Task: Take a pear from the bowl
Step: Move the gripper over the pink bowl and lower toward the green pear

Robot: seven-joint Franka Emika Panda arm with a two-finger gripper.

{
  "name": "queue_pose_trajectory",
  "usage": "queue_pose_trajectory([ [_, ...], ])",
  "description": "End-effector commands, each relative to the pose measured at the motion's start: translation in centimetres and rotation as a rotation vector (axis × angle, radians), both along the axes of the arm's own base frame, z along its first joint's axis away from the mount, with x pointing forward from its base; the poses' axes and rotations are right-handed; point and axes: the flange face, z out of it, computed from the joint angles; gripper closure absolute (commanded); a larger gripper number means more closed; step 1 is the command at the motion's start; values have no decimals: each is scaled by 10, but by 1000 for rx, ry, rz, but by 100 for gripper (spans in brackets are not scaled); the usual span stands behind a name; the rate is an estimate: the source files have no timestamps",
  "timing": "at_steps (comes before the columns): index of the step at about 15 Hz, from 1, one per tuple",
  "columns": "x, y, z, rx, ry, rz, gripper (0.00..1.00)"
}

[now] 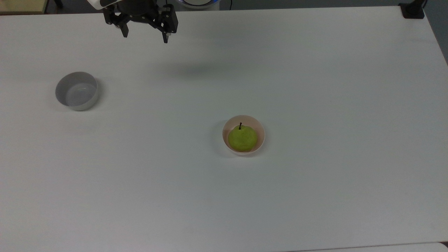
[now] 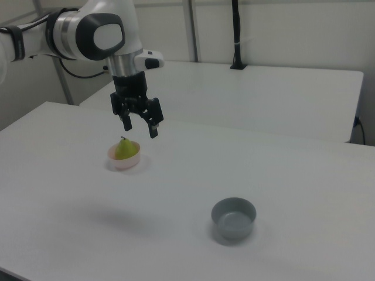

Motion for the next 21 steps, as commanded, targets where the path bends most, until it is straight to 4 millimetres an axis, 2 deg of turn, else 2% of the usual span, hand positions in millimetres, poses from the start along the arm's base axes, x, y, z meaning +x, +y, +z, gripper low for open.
queue_pose_trajectory([
  [1,-6,-2,5,13,-1,26,0],
  [8,-5,3,6,15,-4,35,0],
  [10,-2,14,3,13,-7,54,0],
  [13,14,37,-13,1,8,92,0],
  [17,41,89,-38,-18,-62,149,0],
  [21,61,156,-65,43,-151,138,0],
])
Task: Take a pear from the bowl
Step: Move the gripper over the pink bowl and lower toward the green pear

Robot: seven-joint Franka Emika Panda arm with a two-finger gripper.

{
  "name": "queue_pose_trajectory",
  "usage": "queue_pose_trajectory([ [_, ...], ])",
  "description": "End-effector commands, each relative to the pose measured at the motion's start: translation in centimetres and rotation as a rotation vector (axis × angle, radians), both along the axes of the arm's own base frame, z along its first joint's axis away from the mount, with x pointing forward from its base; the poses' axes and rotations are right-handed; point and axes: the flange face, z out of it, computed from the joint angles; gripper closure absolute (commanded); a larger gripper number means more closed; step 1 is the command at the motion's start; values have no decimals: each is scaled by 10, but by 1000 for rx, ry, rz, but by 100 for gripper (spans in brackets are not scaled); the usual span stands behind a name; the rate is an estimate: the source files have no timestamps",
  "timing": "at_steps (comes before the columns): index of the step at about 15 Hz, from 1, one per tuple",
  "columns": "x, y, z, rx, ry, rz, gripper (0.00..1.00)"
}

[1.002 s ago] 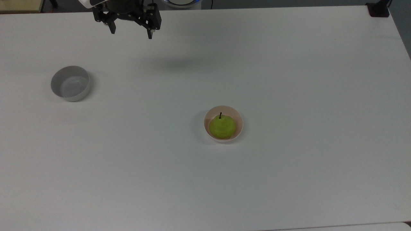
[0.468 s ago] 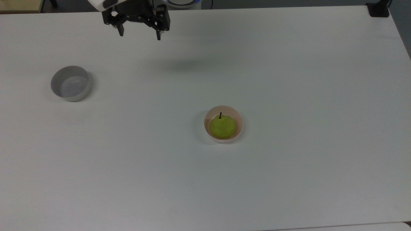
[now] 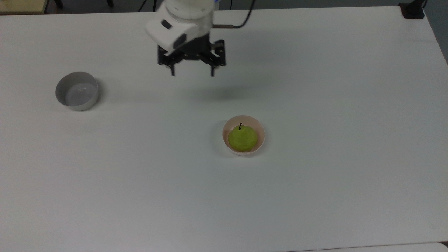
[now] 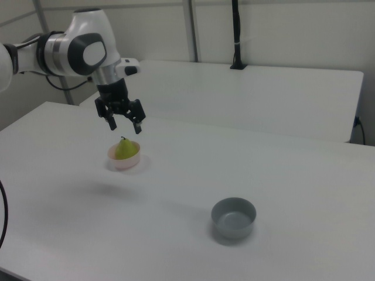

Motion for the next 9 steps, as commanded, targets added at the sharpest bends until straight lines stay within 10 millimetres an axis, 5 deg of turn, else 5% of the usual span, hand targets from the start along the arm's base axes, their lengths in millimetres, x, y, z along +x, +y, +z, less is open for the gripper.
queue_pose_trajectory([
  [1,21,53,-12,71,-92,-4,0],
  [4,37,95,-33,84,-103,-34,0],
  [9,65,112,-101,37,-127,-48,0],
])
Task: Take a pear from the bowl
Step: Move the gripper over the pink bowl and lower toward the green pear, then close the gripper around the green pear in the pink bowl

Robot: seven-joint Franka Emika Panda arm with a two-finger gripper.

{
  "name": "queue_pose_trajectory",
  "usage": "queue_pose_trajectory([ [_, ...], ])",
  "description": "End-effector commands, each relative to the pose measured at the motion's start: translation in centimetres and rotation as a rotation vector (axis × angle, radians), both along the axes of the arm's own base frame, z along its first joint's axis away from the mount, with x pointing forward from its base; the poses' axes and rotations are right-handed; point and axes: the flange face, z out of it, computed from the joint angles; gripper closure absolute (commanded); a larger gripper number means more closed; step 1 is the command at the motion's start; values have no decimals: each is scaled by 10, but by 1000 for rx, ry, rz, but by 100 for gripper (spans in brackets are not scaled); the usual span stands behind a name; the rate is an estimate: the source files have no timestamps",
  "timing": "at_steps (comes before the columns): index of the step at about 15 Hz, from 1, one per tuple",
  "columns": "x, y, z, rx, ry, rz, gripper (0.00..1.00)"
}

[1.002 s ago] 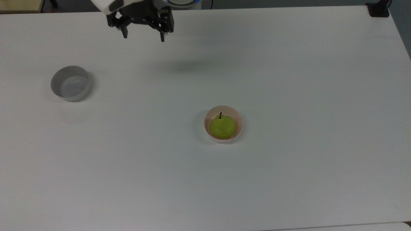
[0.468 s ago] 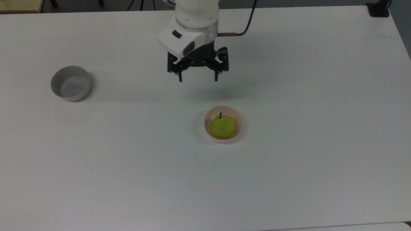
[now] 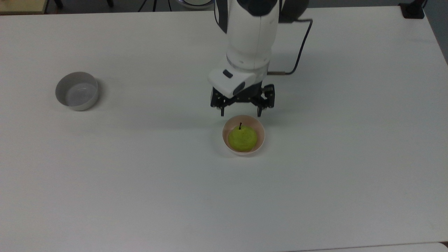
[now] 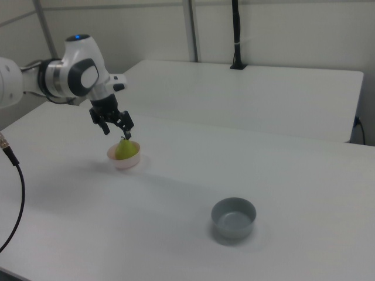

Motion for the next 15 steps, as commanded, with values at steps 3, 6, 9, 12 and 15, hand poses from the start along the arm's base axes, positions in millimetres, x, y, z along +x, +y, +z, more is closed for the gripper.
queue_pose_trajectory([
  [3,18,11,-35,-9,-33,-12,0],
  [6,21,17,-60,-24,-38,0,0],
  [9,20,19,-69,-36,-28,11,1],
  [12,19,22,-76,-45,-19,17,42],
  [15,19,23,-73,-41,-23,10,73],
])
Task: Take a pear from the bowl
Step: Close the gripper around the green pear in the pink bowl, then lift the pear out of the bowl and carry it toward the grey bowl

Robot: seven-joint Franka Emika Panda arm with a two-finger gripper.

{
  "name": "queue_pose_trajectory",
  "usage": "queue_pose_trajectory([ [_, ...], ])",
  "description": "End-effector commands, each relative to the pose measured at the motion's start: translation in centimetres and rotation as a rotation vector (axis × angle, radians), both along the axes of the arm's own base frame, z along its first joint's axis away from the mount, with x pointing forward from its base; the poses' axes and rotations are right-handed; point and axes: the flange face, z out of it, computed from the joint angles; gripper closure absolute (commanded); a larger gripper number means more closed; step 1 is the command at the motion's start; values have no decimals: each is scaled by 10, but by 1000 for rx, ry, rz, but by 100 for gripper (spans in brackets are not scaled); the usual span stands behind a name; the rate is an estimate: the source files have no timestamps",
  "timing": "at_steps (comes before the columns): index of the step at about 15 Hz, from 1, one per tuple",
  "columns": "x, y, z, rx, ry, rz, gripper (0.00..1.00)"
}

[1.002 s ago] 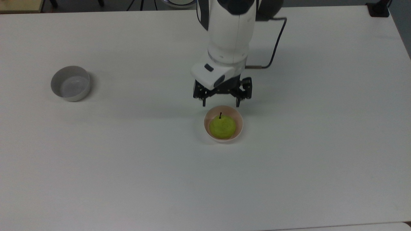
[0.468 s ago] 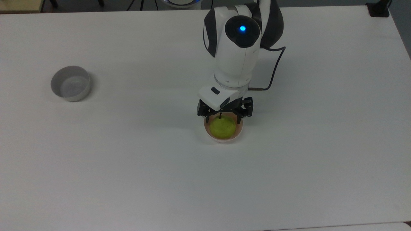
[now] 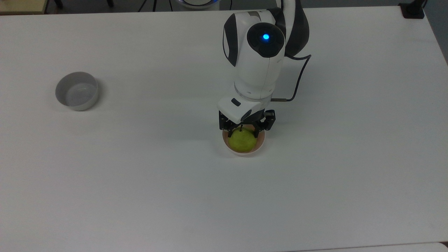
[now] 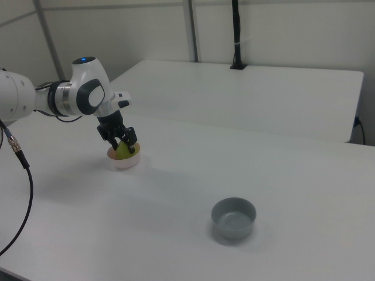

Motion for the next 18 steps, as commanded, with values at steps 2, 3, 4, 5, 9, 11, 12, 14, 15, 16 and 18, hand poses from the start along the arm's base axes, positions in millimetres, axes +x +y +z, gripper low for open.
queue_pose_trajectory([
  [2,0,6,14,18,-32,-14,76],
  [3,-1,5,31,28,-53,-11,76],
  [4,-2,3,47,37,-69,-12,76],
  [5,-4,-5,75,55,-99,-22,76],
  [9,-16,-44,127,85,-114,-50,76],
  [11,-33,-65,153,108,-95,-20,76],
  [12,-39,-74,160,118,-80,-9,76],
  [14,-47,-89,168,127,-32,6,76],
  [15,-50,-101,171,125,-16,5,76],
  [16,-51,-113,172,119,-1,15,76],
  [18,-63,-141,173,104,37,49,76],
])
